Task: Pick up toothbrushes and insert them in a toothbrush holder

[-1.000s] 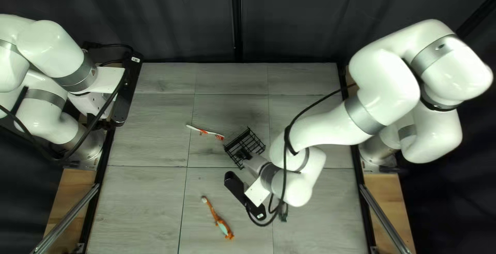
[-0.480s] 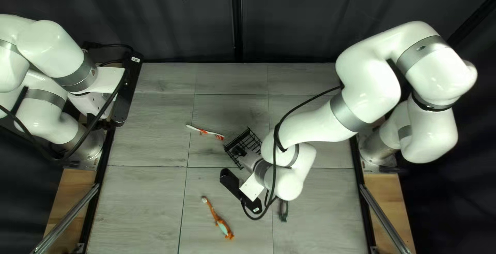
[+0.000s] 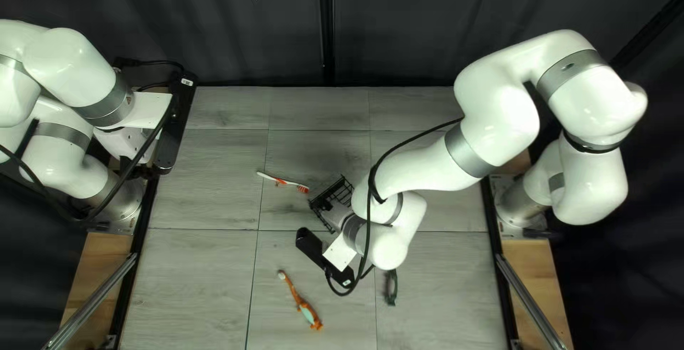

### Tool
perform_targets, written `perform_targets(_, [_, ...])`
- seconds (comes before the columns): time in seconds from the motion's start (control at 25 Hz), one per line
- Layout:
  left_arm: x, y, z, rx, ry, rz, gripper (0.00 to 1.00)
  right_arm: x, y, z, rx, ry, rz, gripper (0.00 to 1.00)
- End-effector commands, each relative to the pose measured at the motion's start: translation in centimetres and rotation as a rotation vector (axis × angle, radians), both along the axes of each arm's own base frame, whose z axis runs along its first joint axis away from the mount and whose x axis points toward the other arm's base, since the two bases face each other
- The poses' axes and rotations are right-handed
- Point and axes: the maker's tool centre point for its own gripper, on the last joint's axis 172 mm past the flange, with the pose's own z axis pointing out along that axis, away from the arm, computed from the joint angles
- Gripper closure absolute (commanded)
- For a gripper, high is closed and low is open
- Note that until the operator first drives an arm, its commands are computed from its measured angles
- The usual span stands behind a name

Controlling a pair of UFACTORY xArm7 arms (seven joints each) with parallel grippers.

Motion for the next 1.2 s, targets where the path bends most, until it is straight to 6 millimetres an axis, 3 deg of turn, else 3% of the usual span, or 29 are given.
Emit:
perform_targets(0.04, [0.0,0.0,0.0,0.0,0.0,0.0,0.0,0.1,-0.1,0.0,-0.002,0.0,0.001,0.0])
perform_targets(0.32, [0.0,0.0,0.0,0.0,0.0,0.0,0.0,0.4,-0.6,0.3,-0.012,-0.004,0.0,0.0])
perform_targets(0.88, [0.0,0.0,0.0,0.0,0.0,0.0,0.0,1.1,-3.5,3.9,-0.055,0.005,-0.025,0.0])
perform_targets(1.2, [0.0,0.0,0.0,0.0,0.0,0.0,0.0,2.4,-4.9,4.7,-0.049,0.029,-0.022,0.0])
